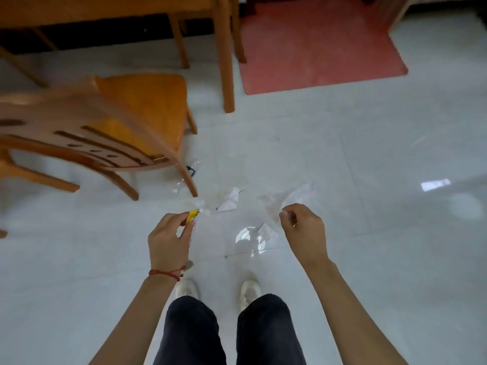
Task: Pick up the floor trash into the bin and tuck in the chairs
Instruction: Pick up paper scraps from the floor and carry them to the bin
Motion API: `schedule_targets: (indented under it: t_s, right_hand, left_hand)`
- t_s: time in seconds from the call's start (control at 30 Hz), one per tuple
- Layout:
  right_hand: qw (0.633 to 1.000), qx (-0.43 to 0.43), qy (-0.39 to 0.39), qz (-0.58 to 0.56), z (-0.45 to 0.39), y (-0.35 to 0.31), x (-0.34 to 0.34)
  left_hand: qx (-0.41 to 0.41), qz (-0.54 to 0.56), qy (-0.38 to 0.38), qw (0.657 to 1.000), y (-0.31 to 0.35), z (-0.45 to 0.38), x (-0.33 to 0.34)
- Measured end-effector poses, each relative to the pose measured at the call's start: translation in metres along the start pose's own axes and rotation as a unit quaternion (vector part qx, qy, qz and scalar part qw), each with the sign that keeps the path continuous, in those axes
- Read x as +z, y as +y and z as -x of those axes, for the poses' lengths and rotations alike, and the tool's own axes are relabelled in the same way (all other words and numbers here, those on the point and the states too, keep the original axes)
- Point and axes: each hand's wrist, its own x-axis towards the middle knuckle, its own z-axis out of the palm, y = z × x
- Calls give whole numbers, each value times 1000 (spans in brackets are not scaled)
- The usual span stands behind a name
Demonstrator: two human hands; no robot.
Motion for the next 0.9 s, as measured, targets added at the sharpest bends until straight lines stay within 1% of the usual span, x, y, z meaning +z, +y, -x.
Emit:
schedule_targets:
  t_s: [0.1, 0.2, 0.43, 0.53, 0.7, 0.9]
  right_hand:
    - [998, -37, -44, 27, 5, -30, 5]
    - [991, -80, -95, 52, 15, -62, 23]
    - [955, -220, -173, 96, 59, -154, 92]
    - [929, -289, -201, 114, 90, -198, 127]
    - [873, -403, -241, 131, 157, -269, 185]
    - [812, -481, -300, 140, 239, -344, 255]
  left_hand:
    - [-51, -3, 40, 998, -9, 15, -39]
    - [-85, -8, 82, 993, -25, 34, -74]
    - [-181, -38, 168, 968, -79, 100, -160]
    - [-238, -33, 205, 949, -112, 140, -200]
    - [-292, -45, 251, 922, -167, 208, -274]
    - [-350, -57, 343, 870, -213, 290, -359]
